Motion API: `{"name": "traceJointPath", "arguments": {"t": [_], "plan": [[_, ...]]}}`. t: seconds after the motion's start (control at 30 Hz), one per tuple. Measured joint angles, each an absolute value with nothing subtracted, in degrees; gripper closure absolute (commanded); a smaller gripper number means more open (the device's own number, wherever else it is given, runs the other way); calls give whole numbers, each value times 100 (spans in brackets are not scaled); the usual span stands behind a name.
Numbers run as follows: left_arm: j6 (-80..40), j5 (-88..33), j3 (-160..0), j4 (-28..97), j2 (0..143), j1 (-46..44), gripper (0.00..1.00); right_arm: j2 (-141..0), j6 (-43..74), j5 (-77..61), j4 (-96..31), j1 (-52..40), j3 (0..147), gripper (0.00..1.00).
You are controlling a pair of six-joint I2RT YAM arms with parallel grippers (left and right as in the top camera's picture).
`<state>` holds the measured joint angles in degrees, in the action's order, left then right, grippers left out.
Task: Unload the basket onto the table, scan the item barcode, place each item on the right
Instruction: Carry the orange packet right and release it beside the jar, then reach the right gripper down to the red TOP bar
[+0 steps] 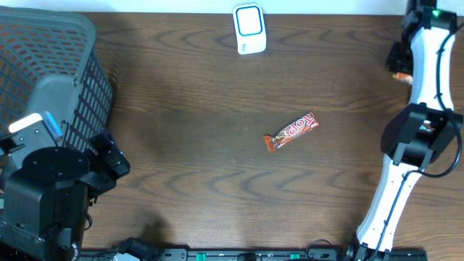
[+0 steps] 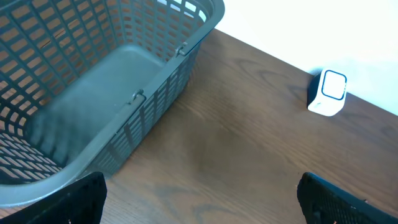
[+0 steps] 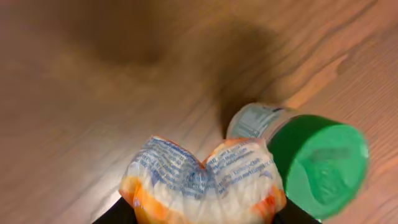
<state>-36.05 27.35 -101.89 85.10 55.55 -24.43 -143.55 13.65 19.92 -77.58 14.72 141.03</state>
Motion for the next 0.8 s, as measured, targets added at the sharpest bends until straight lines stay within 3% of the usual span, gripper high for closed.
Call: {"name": "traceJointPath", "arguments": {"t": [0.17, 0.33, 0.37, 0.4, 0.43, 0.73, 0.8], "plan": [[-3605, 2735, -10189, 8512, 5555, -2443, 2, -14376, 1411, 1925, -7332, 1632, 13380, 62], [-3605, 2735, -10189, 8510, 5555, -2443, 2, -14398, 1470, 1883, -7236, 1623, 13187, 48], [-3605, 2735, -10189, 8510, 5555, -2443, 2, -14398, 1479, 1883, -7244, 1616, 13196, 37], [-3605, 2735, -10189, 8510, 5555, -2443, 2, -14398, 1492, 1881, -7277, 1616, 13229, 4], [-3605, 2735, -10189, 8510, 5555, -2443, 2, -14398, 1490, 1876, -7319, 1612, 13279, 1], [-3603, 2735, -10189, 8512, 5555, -2443, 2, -13992, 1533, 1763, -7730, 1214, 14709, 1], [-3603, 2735, -10189, 8510, 5555, -2443, 2, -13727, 1535, 1645, -7942, 1041, 14792, 6]]}}
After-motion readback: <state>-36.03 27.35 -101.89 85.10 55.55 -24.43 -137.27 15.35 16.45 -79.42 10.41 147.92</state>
